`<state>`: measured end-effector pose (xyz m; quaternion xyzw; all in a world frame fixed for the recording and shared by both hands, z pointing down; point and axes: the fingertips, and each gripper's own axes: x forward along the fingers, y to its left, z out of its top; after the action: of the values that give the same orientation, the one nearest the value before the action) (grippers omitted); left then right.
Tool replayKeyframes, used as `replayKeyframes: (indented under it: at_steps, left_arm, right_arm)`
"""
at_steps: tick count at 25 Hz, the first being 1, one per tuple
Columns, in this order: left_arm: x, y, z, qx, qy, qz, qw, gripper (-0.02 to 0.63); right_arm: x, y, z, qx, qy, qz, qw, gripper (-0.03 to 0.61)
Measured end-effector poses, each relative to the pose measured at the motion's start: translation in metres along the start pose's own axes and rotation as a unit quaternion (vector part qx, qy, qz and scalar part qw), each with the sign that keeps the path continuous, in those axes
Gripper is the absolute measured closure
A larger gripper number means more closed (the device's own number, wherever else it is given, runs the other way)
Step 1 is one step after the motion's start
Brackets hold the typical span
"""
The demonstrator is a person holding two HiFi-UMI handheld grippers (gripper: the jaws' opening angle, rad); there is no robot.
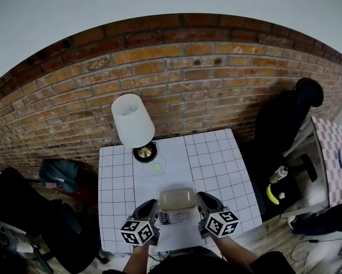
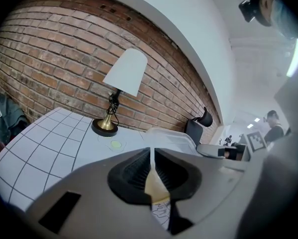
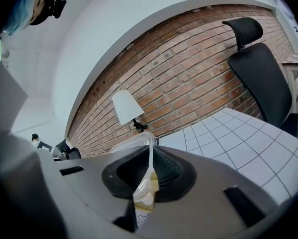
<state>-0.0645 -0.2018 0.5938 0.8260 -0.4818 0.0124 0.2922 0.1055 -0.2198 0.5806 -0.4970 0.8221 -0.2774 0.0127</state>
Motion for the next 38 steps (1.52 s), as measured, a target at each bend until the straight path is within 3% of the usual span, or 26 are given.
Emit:
replayKeyframes:
  at_steps: [19, 38]
  left_arm:
    - [-0.037, -0.023, 0.051, 0.041, -0.053, -0.044, 0.9968, 0.581]
    - [-0.086, -0.058, 0.114, 0.094, -0.129, -0.103, 0.9819, 0.584]
  right_arm:
    - [-0.023, 0.042, 0.039, -0.004, -0.076, 0.005, 0.997, 0.558]
    - [-0.063, 0.100, 0.087, -0.021, -0.165, 0.025, 0.986, 0.558]
